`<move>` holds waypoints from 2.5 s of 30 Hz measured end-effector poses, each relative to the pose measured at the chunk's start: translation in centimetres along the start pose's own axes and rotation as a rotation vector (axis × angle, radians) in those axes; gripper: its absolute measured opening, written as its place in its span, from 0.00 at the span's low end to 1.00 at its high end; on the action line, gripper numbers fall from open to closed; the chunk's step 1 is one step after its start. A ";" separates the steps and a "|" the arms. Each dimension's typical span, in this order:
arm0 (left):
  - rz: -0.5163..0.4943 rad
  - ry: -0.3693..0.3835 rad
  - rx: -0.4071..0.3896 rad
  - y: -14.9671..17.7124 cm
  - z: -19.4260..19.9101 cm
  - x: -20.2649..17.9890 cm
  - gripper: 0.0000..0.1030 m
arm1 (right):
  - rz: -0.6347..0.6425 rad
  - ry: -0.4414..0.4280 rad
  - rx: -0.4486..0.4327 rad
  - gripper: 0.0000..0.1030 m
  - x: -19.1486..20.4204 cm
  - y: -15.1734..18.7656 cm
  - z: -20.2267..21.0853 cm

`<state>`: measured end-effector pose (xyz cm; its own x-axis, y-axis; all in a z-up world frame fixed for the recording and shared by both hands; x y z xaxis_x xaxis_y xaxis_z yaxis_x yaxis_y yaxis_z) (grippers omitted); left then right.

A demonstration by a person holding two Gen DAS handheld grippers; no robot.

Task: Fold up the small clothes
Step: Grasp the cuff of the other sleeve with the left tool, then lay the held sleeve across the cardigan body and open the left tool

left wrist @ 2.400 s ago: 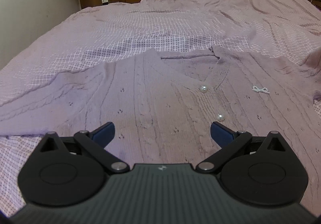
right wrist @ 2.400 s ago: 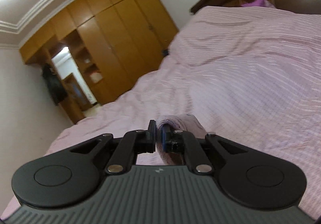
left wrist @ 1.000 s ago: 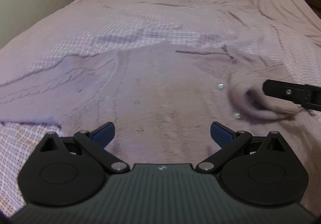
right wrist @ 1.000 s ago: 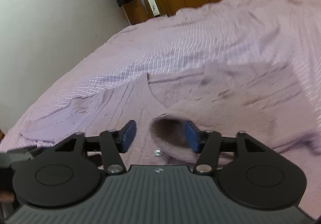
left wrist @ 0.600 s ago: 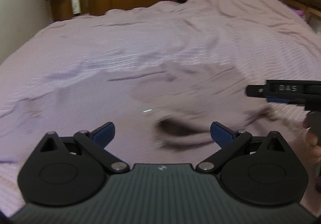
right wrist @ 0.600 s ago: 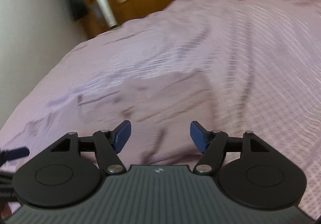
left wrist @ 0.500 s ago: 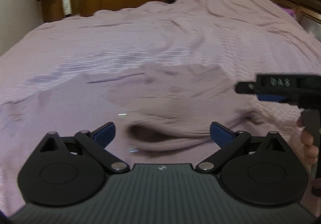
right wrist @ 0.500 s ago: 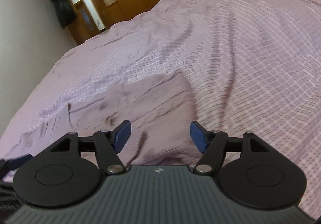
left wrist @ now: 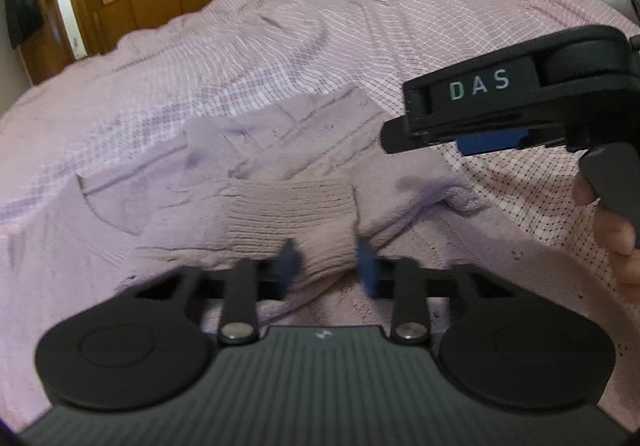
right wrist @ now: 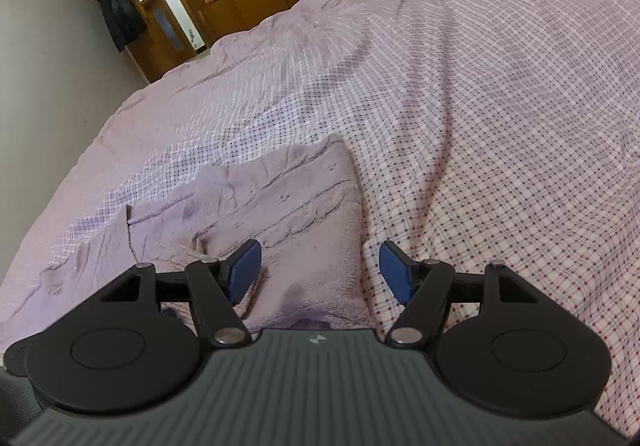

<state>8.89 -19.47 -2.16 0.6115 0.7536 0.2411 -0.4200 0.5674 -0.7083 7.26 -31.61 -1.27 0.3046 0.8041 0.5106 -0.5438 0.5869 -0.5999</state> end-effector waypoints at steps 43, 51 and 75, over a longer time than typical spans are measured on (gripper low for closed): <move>0.541 -0.419 0.118 12.2 7.0 21.3 0.17 | 0.111 0.074 0.081 0.70 0.0 2.2 -3.3; 0.463 -0.492 0.175 12.4 7.1 20.9 0.46 | 0.113 0.075 0.077 0.70 -0.2 1.9 -3.3; 0.504 -0.438 0.188 13.0 12.7 21.5 0.71 | 0.142 0.055 0.007 0.76 2.1 3.0 0.4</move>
<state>7.99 8.32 2.23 0.0011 0.9824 0.1865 -0.7148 0.1312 -0.6869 5.98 -28.19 -1.75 0.2669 0.8830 0.3862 -0.5901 0.4665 -0.6589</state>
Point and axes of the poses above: each gripper's, at about its wrist camera, not at the fingertips, and z roughly against the way its jaws point, x to its left, y to its underside, the point moved 7 cm from there along -z, roughly the way its jaws point, and after that the axes turned 11 degrees about -z, right-handed, at the moved point
